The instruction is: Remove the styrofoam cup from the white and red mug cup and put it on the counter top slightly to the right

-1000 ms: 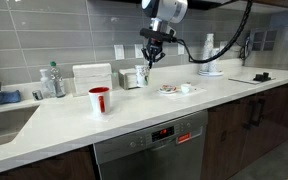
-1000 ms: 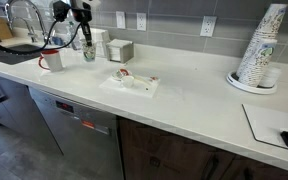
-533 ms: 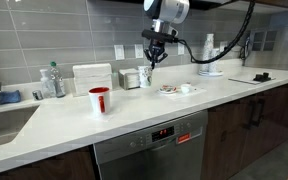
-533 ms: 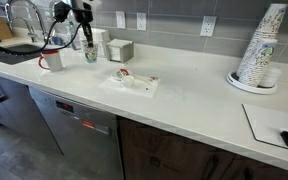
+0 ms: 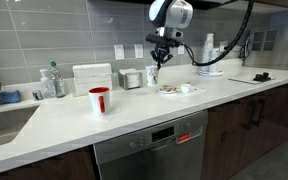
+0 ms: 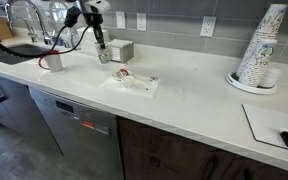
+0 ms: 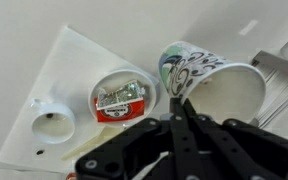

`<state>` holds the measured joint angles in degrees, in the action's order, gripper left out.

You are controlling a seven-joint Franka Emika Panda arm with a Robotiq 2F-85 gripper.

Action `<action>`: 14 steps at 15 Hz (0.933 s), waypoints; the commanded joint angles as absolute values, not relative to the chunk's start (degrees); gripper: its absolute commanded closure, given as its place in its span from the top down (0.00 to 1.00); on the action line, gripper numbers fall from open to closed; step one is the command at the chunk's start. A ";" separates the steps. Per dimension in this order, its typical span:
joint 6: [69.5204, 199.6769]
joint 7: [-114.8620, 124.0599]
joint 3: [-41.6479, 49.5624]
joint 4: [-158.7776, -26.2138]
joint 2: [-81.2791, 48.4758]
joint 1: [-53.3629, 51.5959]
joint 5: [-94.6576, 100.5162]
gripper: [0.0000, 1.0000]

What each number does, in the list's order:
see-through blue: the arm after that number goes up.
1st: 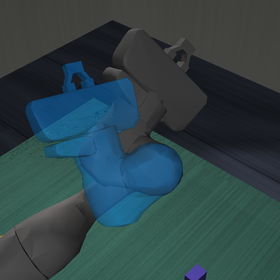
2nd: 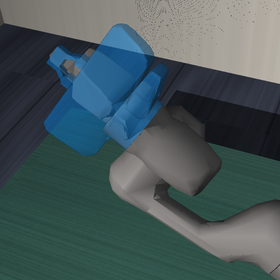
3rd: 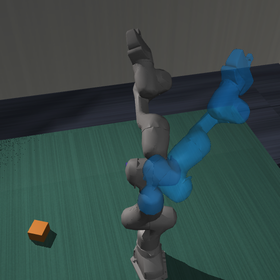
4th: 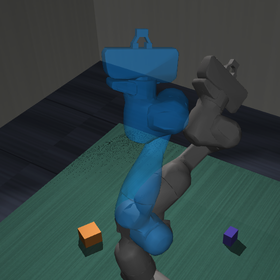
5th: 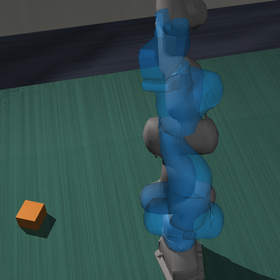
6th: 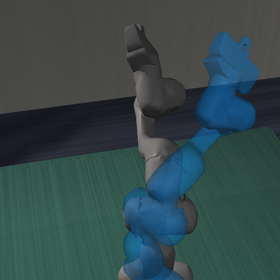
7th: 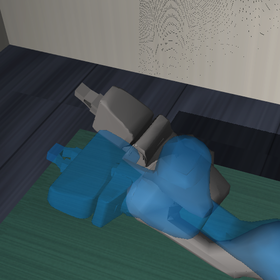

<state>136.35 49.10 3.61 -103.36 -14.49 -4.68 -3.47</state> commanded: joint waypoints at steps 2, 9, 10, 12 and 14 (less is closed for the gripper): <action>137.96 51.85 4.24 -100.30 -18.77 -4.33 -2.76 0.01; 136.44 52.66 4.68 -93.07 -25.36 -4.60 -2.91 0.01; 136.37 52.94 4.87 -92.14 -26.23 -4.79 -2.66 0.01; 135.81 52.90 4.93 -90.58 -27.64 -4.91 -2.73 0.01; 135.33 53.04 5.14 -89.36 -28.75 -5.10 -2.60 0.01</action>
